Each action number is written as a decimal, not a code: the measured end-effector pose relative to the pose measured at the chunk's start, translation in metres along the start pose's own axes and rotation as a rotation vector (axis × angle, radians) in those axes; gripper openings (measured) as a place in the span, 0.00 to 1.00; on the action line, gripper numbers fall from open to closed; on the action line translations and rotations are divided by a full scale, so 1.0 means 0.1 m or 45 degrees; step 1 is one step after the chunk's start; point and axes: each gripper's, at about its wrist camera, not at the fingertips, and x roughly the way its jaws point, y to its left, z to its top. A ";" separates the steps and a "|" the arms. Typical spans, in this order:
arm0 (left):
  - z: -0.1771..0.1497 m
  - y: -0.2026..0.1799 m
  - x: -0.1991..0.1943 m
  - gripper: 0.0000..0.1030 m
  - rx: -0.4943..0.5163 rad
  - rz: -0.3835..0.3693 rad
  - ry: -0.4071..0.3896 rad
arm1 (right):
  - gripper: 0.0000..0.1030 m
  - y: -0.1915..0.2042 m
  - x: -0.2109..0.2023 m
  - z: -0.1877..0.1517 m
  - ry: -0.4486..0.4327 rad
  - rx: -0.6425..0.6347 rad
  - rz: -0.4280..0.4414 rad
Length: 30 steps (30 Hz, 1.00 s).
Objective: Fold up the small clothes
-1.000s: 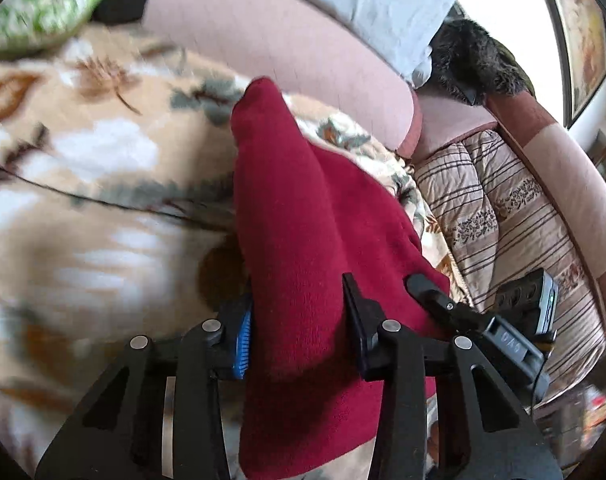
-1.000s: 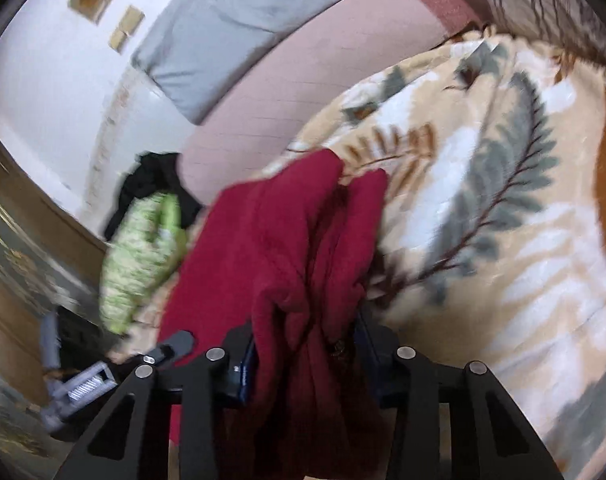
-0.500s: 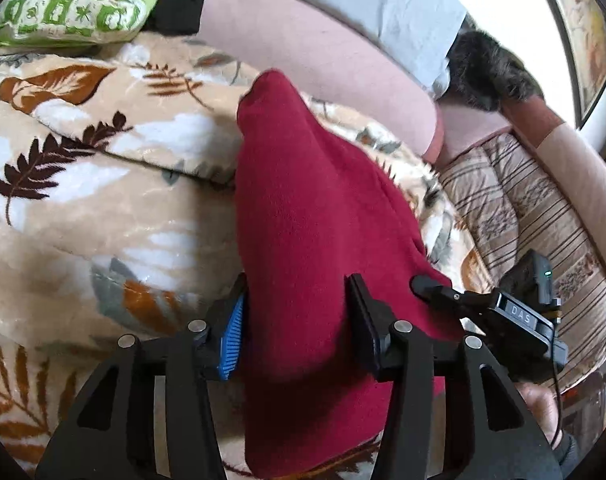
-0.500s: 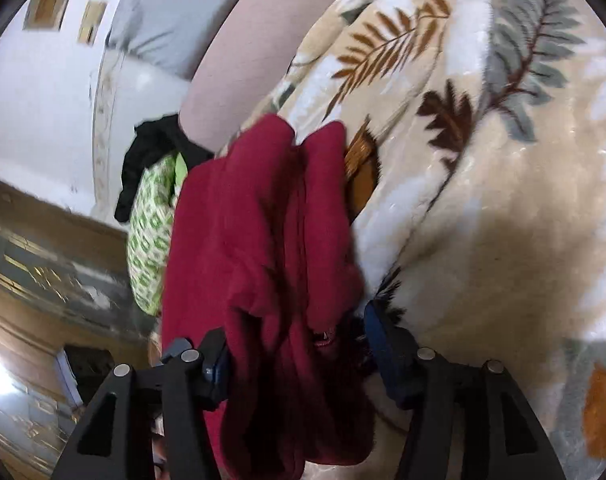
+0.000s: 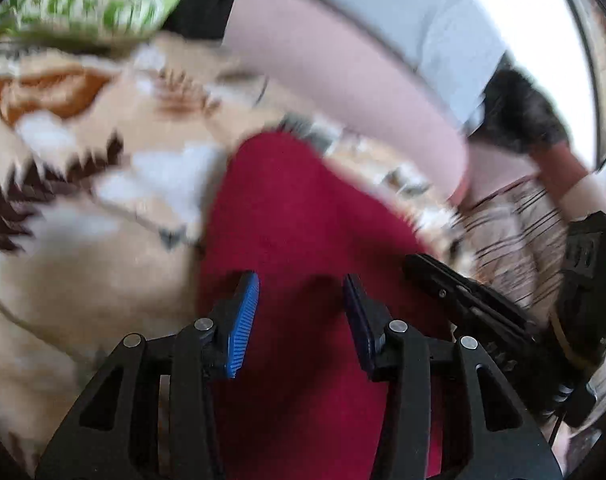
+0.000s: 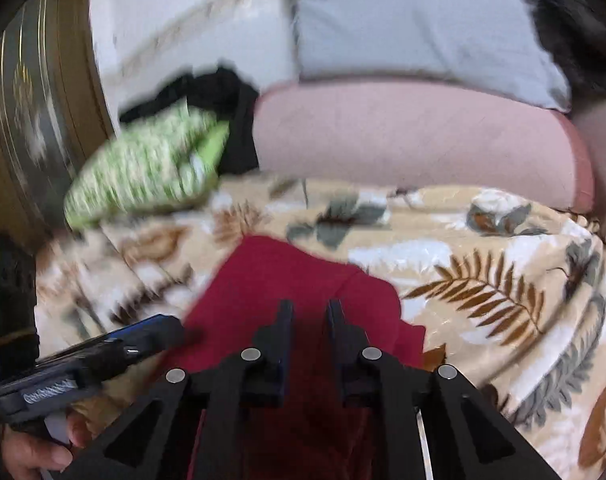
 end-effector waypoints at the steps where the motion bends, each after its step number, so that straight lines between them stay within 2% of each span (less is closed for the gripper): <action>1: -0.06 -0.06 0.03 0.39 0.063 0.007 -0.050 | 0.13 -0.08 0.18 -0.16 0.077 -0.031 -0.094; 2: -0.12 -0.14 0.06 0.39 0.117 0.034 -0.068 | 0.05 -0.18 0.30 -0.27 0.116 -0.012 -0.105; 3: -0.18 -0.24 0.10 0.40 0.191 0.104 -0.097 | 0.03 -0.29 0.35 -0.37 0.112 0.027 -0.079; 4: -0.22 -0.32 0.13 0.43 0.240 0.152 -0.108 | 0.02 -0.42 0.33 -0.43 0.056 0.082 -0.008; 5: -0.21 -0.33 0.15 0.44 0.247 0.160 -0.103 | 0.02 -0.46 0.33 -0.44 0.058 0.108 0.019; 8: -0.10 -0.20 0.06 0.44 0.165 0.063 -0.055 | 0.03 -0.50 0.30 -0.48 0.036 0.106 0.038; 11: 0.14 -0.20 -0.07 0.44 0.101 -0.015 0.025 | 0.03 -0.56 0.27 -0.49 0.026 0.137 0.070; 13: 0.40 -0.34 -0.11 0.45 0.142 -0.050 0.010 | 0.03 -0.60 0.25 -0.50 0.016 0.154 0.093; 15: 0.62 -0.47 0.00 0.45 0.186 -0.048 0.035 | 0.03 -0.57 0.30 -0.47 0.011 0.169 0.115; 16: 0.74 -0.49 0.15 0.45 0.184 -0.039 0.079 | 0.03 -0.57 0.31 -0.47 0.010 0.179 0.130; 17: 0.84 -0.47 0.42 0.44 0.166 -0.010 0.174 | 0.03 -0.59 0.31 -0.47 0.009 0.188 0.143; 19: 0.91 -0.34 0.81 0.44 0.093 0.048 0.306 | 0.03 -0.60 0.31 -0.48 0.008 0.194 0.154; 20: 0.89 -0.25 1.05 0.40 0.063 0.098 0.392 | 0.03 -0.60 0.31 -0.48 0.007 0.195 0.157; 21: 0.86 -0.19 1.16 0.36 0.058 0.125 0.412 | 0.03 -0.60 0.31 -0.48 0.007 0.197 0.160; 23: 0.87 -0.17 1.20 0.36 0.042 0.132 0.386 | 0.03 -0.61 0.33 -0.48 0.013 0.201 0.173; 27: 0.86 -0.32 1.11 0.36 0.123 0.185 0.373 | 0.03 -0.65 0.34 -0.47 0.011 0.223 0.206; 30: 0.93 -0.36 0.79 0.36 0.086 0.142 0.265 | 0.03 -0.68 0.28 -0.45 -0.004 0.246 0.248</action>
